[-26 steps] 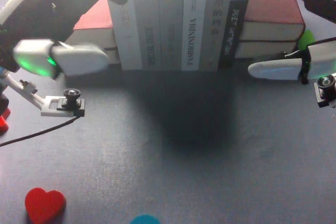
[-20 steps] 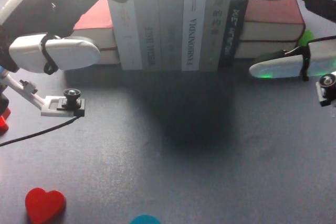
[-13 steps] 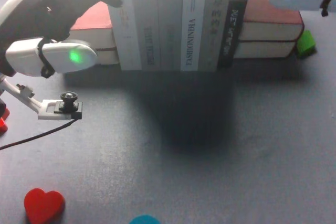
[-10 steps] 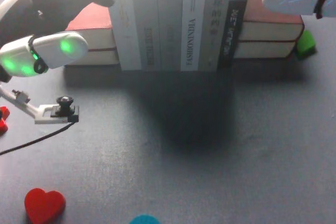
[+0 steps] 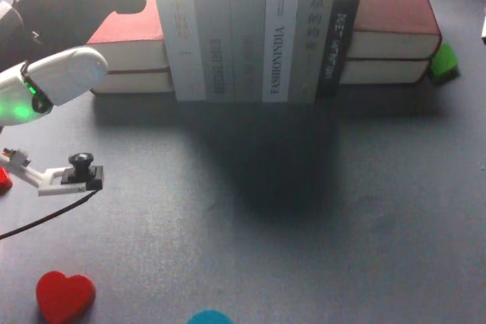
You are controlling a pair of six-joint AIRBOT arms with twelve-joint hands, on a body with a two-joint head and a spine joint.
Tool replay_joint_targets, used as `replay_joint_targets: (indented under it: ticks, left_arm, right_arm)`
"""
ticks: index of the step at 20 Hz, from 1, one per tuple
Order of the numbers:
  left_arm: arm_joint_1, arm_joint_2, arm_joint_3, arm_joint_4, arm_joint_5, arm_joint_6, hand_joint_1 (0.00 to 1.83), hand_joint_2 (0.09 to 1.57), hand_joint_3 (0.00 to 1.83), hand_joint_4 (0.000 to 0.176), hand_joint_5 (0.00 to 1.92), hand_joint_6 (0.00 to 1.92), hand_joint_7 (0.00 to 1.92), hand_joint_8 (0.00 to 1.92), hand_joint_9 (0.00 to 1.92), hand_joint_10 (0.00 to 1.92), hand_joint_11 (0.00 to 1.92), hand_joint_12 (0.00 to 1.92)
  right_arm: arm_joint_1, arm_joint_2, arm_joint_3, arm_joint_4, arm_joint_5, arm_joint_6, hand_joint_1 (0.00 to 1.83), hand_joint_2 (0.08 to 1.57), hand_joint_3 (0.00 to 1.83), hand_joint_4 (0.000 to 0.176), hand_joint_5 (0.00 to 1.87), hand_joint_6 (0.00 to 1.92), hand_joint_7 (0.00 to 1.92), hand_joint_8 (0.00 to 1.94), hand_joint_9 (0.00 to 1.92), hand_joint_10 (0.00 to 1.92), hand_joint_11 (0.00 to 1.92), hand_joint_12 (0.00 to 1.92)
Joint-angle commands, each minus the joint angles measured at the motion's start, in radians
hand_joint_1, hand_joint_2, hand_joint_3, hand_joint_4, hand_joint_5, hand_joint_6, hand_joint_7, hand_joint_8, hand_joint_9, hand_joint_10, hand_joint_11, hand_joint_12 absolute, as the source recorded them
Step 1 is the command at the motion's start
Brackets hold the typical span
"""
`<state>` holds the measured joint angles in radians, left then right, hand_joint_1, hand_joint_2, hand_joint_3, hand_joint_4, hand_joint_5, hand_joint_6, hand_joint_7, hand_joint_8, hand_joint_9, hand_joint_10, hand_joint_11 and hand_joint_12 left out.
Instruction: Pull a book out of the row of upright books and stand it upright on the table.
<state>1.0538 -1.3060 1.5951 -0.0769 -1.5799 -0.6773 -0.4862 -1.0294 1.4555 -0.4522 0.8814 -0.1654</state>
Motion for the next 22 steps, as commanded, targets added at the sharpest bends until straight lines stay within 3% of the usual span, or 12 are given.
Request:
replay_joint_targets:
  ticks: [1, 4, 5, 7, 8, 9, 11, 14, 17, 19, 20, 22]
  left_arm:
    - [-0.005, 0.002, -0.003, -0.037, -0.121, -0.009, 0.89, 0.99, 0.01, 0.027, 0.36, 0.01, 0.27, 0.00, 0.32, 0.00, 0.00, 1.02]
    - [-0.002, 0.006, -0.012, -0.042, -0.134, -0.009, 0.94, 0.99, 0.01, 0.007, 0.38, 0.01, 0.29, 0.01, 0.37, 0.02, 0.00, 1.10]
    - [-0.002, 0.008, -0.014, -0.042, -0.136, -0.009, 0.94, 1.00, 0.00, 0.003, 0.39, 0.01, 0.31, 0.01, 0.38, 0.02, 0.00, 1.12]
    - [-0.002, 0.009, -0.017, -0.043, -0.139, -0.009, 0.94, 0.98, 0.00, 0.007, 0.41, 0.01, 0.32, 0.01, 0.41, 0.02, 0.00, 1.17]
    - [-0.002, 0.008, -0.017, -0.043, -0.139, -0.009, 0.94, 0.98, 0.00, 0.009, 0.42, 0.01, 0.32, 0.00, 0.43, 0.02, 0.00, 1.21]
    - [-0.002, 0.007, -0.017, -0.044, -0.139, -0.009, 0.94, 0.98, 0.00, 0.004, 0.42, 0.01, 0.34, 0.01, 0.44, 0.03, 0.00, 1.23]
    - [0.000, 0.005, -0.018, -0.048, -0.143, -0.009, 0.90, 0.99, 0.00, 0.003, 0.41, 0.00, 0.31, 0.00, 0.43, 0.01, 0.00, 1.17]
    - [0.000, 0.006, -0.021, -0.048, -0.148, -0.009, 0.88, 0.98, 0.00, 0.006, 0.42, 0.00, 0.33, 0.01, 0.43, 0.01, 0.00, 1.09]
    - [0.000, 0.006, -0.025, -0.048, -0.151, -0.009, 0.89, 0.97, 0.00, 0.003, 0.38, 0.00, 0.24, 0.00, 0.38, 0.00, 0.00, 1.06]
    - [-0.001, 0.005, -0.025, -0.048, -0.150, -0.009, 0.90, 0.97, 0.00, 0.005, 0.37, 0.00, 0.27, 0.01, 0.37, 0.00, 0.00, 1.04]
    - [-0.001, 0.004, -0.025, -0.048, -0.150, -0.009, 0.91, 0.96, 0.00, 0.010, 0.38, 0.00, 0.30, 0.01, 0.39, 0.01, 0.00, 1.05]
    - [-0.001, 0.004, -0.025, -0.046, -0.151, -0.009, 0.91, 0.96, 0.00, 0.013, 0.38, 0.00, 0.31, 0.01, 0.39, 0.01, 0.00, 1.07]
  right_arm:
    - [0.022, -0.007, 0.005, 0.058, 0.084, 0.000, 0.40, 1.14, 0.01, 0.045, 0.61, 0.00, 0.00, 0.00, 0.00, 0.00, 0.00, 0.00]
    - [0.052, -0.017, 0.027, 0.058, 0.054, -0.006, 0.47, 1.14, 0.00, 0.058, 0.63, 0.01, 0.00, 0.00, 0.00, 0.00, 0.00, 0.00]
    - [0.058, -0.022, 0.032, 0.058, 0.046, -0.007, 0.51, 1.14, 0.00, 0.040, 0.63, 0.01, 0.00, 0.00, 0.00, 0.00, 0.00, 0.00]
    - [0.069, -0.037, 0.047, 0.058, 0.035, -0.009, 0.50, 1.14, 0.00, 0.086, 0.64, 0.01, 0.00, 0.00, 0.00, 0.00, 0.00, 0.00]
    - [0.070, -0.040, 0.050, 0.058, 0.033, -0.009, 0.52, 1.15, 0.00, 0.073, 0.65, 0.01, 0.00, 0.00, 0.00, 0.00, 0.00, 0.00]
    - [0.073, -0.047, 0.056, 0.058, 0.029, -0.010, 0.45, 1.16, 0.01, 0.087, 0.63, 0.00, 0.00, 0.00, 0.00, 0.00, 0.00, 0.00]
    - [0.080, -0.062, 0.069, 0.058, 0.018, -0.010, 0.40, 1.19, 0.02, 0.090, 0.61, 0.00, 0.00, 0.00, 0.00, 0.00, 0.00, 0.00]
    - [0.082, -0.085, 0.090, 0.058, 0.004, -0.010, 0.42, 1.23, 0.03, 0.126, 0.62, 0.00, 0.00, 0.00, 0.00, 0.00, 0.00, 0.00]
    - [0.091, -0.104, 0.106, 0.058, -0.012, -0.010, 0.46, 1.26, 0.03, 0.101, 0.58, 0.00, 0.00, 0.00, 0.00, 0.00, 0.00, 0.00]
    - [0.093, -0.120, 0.116, 0.058, -0.019, -0.010, 0.51, 1.26, 0.02, 0.043, 0.57, 0.00, 0.00, 0.00, 0.00, 0.00, 0.00, 0.00]
    - [0.093, -0.133, 0.125, 0.054, -0.024, -0.010, 0.45, 1.26, 0.02, 0.047, 0.55, 0.00, 0.00, 0.00, 0.00, 0.00, 0.00, 0.00]
    - [0.094, -0.171, 0.150, 0.044, -0.049, -0.010, 0.51, 1.25, 0.00, 0.116, 0.60, 0.02, 0.00, 0.00, 0.00, 0.00, 0.00, 0.00]
